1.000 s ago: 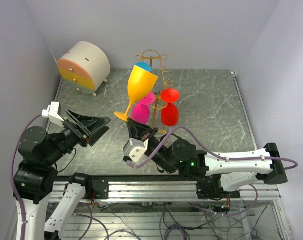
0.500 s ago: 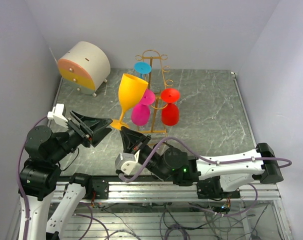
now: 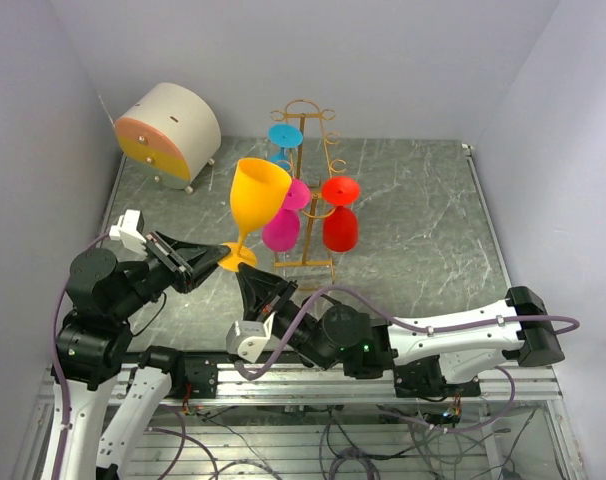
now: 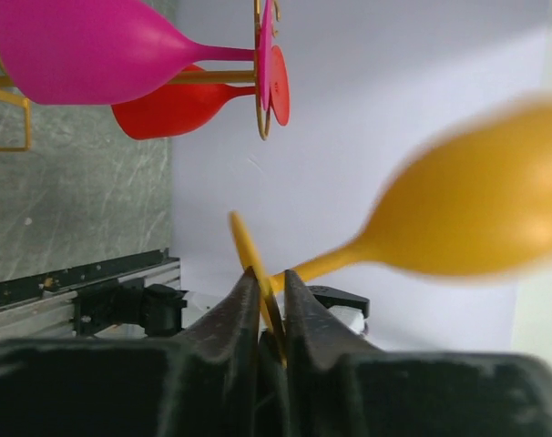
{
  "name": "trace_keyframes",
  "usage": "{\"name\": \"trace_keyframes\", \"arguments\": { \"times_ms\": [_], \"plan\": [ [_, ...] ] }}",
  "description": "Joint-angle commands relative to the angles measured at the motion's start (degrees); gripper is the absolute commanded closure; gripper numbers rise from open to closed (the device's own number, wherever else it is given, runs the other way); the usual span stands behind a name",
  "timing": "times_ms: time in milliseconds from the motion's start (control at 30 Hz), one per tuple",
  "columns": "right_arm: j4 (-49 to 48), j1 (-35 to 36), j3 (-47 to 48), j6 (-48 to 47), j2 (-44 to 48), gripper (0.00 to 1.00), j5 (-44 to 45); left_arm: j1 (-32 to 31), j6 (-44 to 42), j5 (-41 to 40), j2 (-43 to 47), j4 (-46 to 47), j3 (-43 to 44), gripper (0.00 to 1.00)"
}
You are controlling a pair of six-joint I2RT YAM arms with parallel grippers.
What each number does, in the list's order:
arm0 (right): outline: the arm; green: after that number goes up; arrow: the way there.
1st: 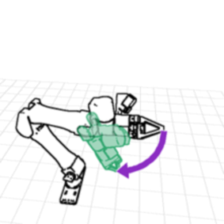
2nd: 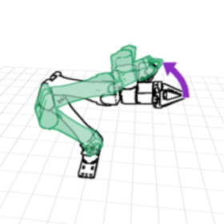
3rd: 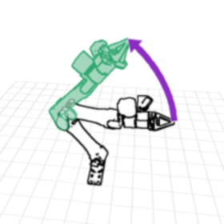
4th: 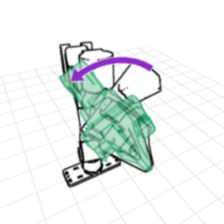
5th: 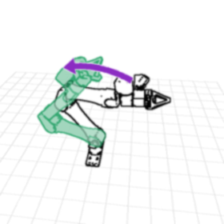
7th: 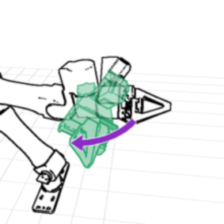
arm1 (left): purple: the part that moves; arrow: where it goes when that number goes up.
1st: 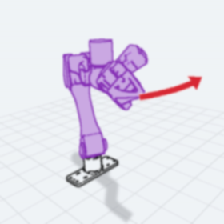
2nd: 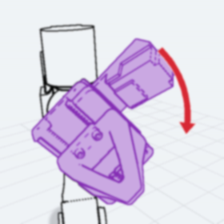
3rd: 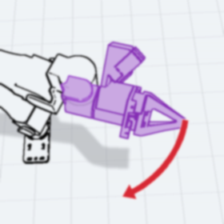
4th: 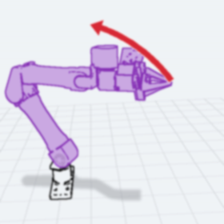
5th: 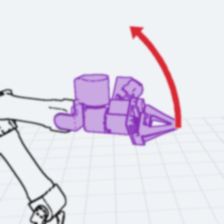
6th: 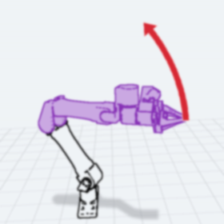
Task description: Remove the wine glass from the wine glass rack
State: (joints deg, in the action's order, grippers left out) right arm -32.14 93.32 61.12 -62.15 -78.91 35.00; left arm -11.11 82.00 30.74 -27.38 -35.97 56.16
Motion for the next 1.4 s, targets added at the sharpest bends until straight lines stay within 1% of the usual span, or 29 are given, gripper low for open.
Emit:
{"name": "trace_keyframes", "arguments": {
  "times_ms": [0,67,133,167,200,300,333,400,433,500,533,633,700,800,867,1000,1100,1167,1200,1267,1300,1333,1367],
  "plan": [
    [-2.81,1.06,-0.67,0.38,0.85,1.00,0.98,-0.22,0.84,4.06,0.85,2.13,-1.57,0.92],
    [-2.31,1.44,-1.10,0.89,1.59,1.00,2.19,-0.22,0.88,4.06,0.93,2.81,-2.42,0.93],
    [-1.78,2.24,-1.54,1.70,2.64,0.92,4.70,-0.22,0.88,3.95,1.28,4.05,-3.28,0.93],
    [-1.60,2.76,-1.68,2.38,3.15,0.87,6.29,-0.22,0.82,3.62,1.57,4.47,-3.56,0.93],
    [-1.34,3.45,-1.78,3.17,3.77,0.78,8.34,-0.22,0.80,3.14,1.85,4.91,-3.91,0.93],
    [1.63,5.89,-1.99,6.94,6.25,0.63,15.11,-0.22,0.63,1.47,3.09,6.95,-4.90,0.93],
    [3.55,6.80,-1.62,8.90,7.13,0.59,17.44,-0.22,0.49,0.79,3.66,7.69,-5.24,0.93],
    [9.82,8.41,0.03,14.66,9.08,0.58,22.12,-0.22,-0.04,-0.79,4.48,9.18,-5.70,0.93],
    [14.97,8.97,1.33,18.75,9.95,0.52,24.84,-0.22,-0.63,-1.89,4.83,9.89,-5.95,0.93],
    [28.67,9.19,5.99,30.27,10.96,0.51,27.73,-0.22,-2.38,-3.59,5.13,10.14,-5.90,0.93],
    [35.85,9.23,8.19,37.75,11.31,0.50,28.71,-0.22,-3.50,-4.45,5.15,10.06,-5.77,0.93],
    [51.45,9.21,13.82,49.12,11.72,0.50,31.71,-0.20,-7.00,-6.95,5.36,9.95,-5.64,0.93],
    [57.39,9.03,17.17,54.15,12.04,0.48,32.87,-0.22,-9.37,-8.42,5.44,9.47,-5.44,0.93],
    [62.29,7.72,21.37,58.78,12.88,0.44,32.70,-0.22,-13.19,-10.50,5.34,8.46,-5.07,0.93],
    [63.48,3.60,23.25,60.14,13.98,0.44,29.39,-0.22,-14.86,-11.42,5.30,7.88,-5.05,0.93],
    [63.32,-9.90,26.66,60.71,14.42,0.45,18.56,-0.22,-16.35,-11.68,4.85,7.59,-5.42,0.93],
    [64.64,-20.30,32.16,60.88,10.31,0.45,11.41,-0.22,-16.83,-11.33,4.64,7.85,-5.73,0.93],
    [67.27,-28.37,37.53,62.63,6.02,0.45,5.02,-0.20,-17.46,-11.72,4.55,7.63,-5.70,0.93],
    [68.73,-32.78,40.33,64.09,3.74,0.45,1.15,-0.22,-17.92,-11.97,4.57,7.40,-5.45,0.93],
    [71.18,-41.19,46.05,67.15,-0.20,0.47,-9.41,-0.22,-19.26,-12.75,4.36,6.46,-4.91,0.93],
    [72.25,-44.72,48.59,68.71,-2.18,0.49,-15.14,-0.22,-19.91,-13.11,4.24,6.02,-4.56,0.93],
    [74.30,-47.89,51.63,70.26,-4.16,0.55,-20.35,-0.22,-20.74,-13.42,4.10,5.72,-4.26,0.93],
    [75.93,-50.86,54.53,71.81,-6.32,0.65,-24.87,-0.18,-21.53,-13.68,3.88,5.51,-4.01,0.93]
  ]
}}
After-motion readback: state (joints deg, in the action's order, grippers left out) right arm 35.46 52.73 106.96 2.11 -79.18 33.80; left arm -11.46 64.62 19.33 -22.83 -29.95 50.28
